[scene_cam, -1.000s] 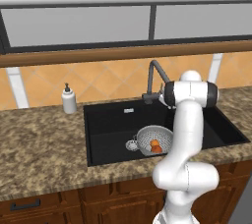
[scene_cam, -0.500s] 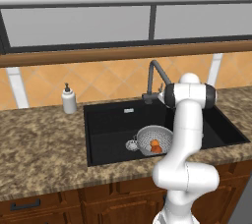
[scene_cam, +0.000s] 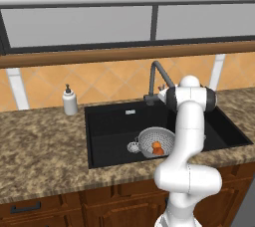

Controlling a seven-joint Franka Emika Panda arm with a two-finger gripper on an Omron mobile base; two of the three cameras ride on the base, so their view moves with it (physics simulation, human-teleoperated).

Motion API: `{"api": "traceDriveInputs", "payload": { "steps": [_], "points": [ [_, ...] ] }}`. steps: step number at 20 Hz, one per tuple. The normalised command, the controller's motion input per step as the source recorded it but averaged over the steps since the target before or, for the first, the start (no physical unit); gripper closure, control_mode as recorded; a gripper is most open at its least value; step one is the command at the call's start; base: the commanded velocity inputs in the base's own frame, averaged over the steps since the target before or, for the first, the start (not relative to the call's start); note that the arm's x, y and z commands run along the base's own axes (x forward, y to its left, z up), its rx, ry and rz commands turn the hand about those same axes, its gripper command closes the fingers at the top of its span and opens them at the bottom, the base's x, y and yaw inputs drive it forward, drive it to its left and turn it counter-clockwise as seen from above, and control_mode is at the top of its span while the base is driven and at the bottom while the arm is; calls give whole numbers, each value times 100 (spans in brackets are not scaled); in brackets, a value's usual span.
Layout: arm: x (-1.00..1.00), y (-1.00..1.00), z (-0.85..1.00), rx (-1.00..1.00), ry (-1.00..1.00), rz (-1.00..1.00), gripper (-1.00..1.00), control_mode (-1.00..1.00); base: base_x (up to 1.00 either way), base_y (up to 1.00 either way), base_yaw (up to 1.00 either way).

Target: Put the colander in the sink, put the orange, tangerine in the colander, and turn on the sink faucet and pour water over the colander.

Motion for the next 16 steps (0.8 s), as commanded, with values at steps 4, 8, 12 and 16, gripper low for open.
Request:
{"api": "traceDriveInputs", "payload": {
  "steps": [4,8,12,16],
  "points": [
    [20,-43,0,16,-5,0,100,-100,0,0,0],
    [10,-99,4,32,-8,-7,100,-100,0,0,0],
    [19,-100,2,36,-5,-11,100,-100,0,0,0],
    [6,-97,10,33,-10,-7,100,-100,0,0,0]
  ]
}}
